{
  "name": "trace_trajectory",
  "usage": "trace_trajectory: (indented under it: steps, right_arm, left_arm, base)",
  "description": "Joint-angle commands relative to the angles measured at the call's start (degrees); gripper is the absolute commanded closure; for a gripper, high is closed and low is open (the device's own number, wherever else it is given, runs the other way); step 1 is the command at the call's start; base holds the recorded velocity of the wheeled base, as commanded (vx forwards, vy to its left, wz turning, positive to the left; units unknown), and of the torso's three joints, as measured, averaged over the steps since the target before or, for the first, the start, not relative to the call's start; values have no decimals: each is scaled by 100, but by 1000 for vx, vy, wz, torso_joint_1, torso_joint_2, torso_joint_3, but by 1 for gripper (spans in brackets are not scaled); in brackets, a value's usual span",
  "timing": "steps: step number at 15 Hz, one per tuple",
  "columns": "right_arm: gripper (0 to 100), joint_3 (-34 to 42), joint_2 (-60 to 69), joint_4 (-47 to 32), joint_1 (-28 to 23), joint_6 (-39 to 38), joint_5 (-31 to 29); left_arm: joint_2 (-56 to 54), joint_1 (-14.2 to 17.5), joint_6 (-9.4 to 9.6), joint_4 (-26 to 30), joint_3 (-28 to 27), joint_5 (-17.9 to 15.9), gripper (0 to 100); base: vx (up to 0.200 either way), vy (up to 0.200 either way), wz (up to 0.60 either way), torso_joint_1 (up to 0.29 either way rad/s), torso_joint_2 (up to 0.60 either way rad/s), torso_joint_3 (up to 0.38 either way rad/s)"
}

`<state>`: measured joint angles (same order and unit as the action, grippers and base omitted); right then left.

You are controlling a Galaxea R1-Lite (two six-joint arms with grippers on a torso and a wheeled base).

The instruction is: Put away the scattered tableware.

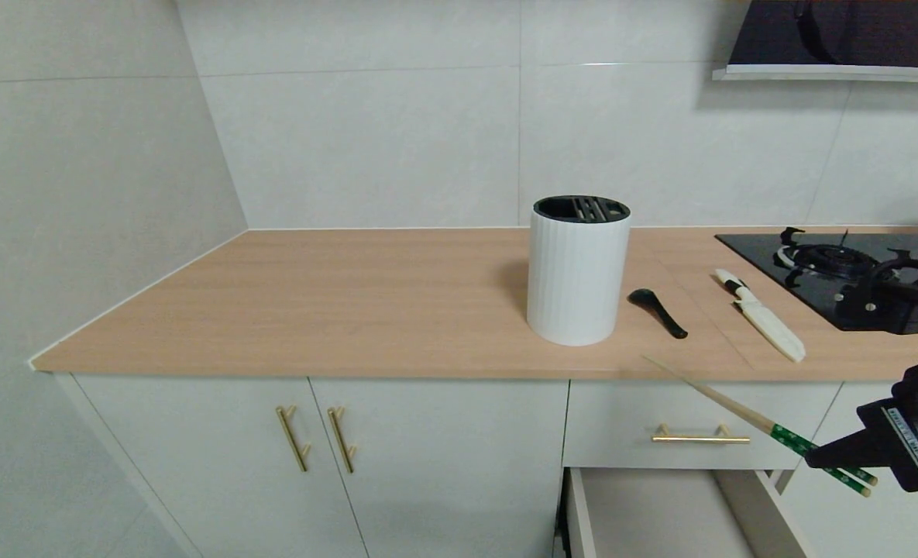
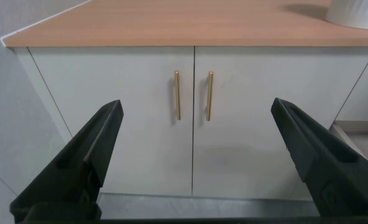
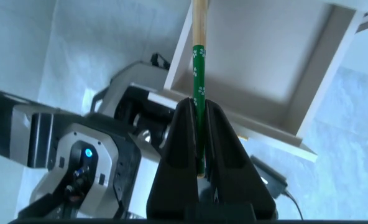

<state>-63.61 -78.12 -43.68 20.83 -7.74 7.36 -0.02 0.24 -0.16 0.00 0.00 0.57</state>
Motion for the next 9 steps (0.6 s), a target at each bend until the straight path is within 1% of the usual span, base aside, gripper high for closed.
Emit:
trace_trajectory:
  steps: [1, 3, 9]
  right_arm:
    - [100, 42, -195, -9, 96, 1, 2]
    - [100, 77, -204, -9, 175, -8, 2]
    - [100, 121, -388, -9, 255, -8, -7]
  left_arm:
    - [2, 2, -2, 0, 0, 4, 0]
    - [2, 2, -2, 0, 0, 4, 0]
    - [2, 2, -2, 0, 0, 4, 0]
  base:
    - [0, 0, 0, -85, 203, 129]
    - [0, 0, 0, -161, 383, 217]
    - [0, 0, 0, -181, 467, 278]
